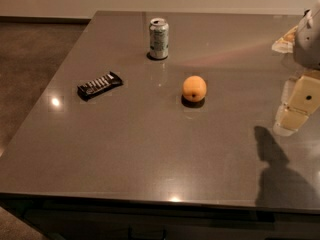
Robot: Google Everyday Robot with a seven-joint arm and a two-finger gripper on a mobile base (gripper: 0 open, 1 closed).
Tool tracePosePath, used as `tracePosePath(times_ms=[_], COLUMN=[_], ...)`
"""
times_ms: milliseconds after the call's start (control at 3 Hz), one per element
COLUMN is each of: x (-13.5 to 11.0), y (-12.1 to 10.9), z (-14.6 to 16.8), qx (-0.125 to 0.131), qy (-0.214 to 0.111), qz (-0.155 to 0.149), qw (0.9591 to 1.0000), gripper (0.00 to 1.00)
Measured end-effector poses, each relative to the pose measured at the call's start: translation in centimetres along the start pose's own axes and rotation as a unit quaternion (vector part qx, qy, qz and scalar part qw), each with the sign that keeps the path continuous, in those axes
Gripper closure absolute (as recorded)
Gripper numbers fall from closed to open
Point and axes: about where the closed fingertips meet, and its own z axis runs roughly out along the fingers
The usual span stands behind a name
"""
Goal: Pick rxbar chocolate
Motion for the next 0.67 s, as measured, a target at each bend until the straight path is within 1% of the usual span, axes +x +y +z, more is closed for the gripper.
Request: tracePosePath(times_ms=[333, 667], x=[0.0, -3.1], y=[0.0, -0.4], z=[0.0, 0.4], qx=[0.0, -0.003], qy=[0.0, -0.019], qz=[0.0, -0.03], qw=[1.0, 0.9994], gripper=[0.0, 0.0])
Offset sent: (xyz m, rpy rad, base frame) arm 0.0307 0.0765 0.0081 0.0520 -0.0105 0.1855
